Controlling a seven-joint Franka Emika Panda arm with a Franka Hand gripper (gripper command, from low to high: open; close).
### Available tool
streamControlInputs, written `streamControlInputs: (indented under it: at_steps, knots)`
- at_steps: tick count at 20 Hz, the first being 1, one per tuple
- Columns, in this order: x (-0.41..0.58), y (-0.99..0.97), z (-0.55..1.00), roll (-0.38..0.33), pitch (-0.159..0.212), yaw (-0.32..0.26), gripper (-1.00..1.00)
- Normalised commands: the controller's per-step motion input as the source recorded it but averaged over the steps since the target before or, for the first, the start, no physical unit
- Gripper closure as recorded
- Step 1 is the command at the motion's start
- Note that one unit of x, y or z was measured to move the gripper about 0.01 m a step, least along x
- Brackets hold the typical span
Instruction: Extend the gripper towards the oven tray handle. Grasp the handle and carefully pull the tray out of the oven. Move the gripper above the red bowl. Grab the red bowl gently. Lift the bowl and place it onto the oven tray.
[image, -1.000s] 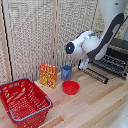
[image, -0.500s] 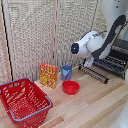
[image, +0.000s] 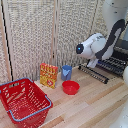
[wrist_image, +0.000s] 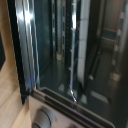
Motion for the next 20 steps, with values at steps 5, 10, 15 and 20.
streamControlInputs:
  at_steps: [5,10,15,20]
  knots:
    - [-0.014,-0.63,0.13,0.015,-0.006,-0.004,-1.00]
    - [-0.055,-0.33,0.16,0.000,0.000,-0.045,-1.00]
    - [-0.029,-0.18,0.00,0.000,0.003,-0.005,1.00]
    - [0.011,-0.31,0.05,0.052,0.001,0.000,1.00]
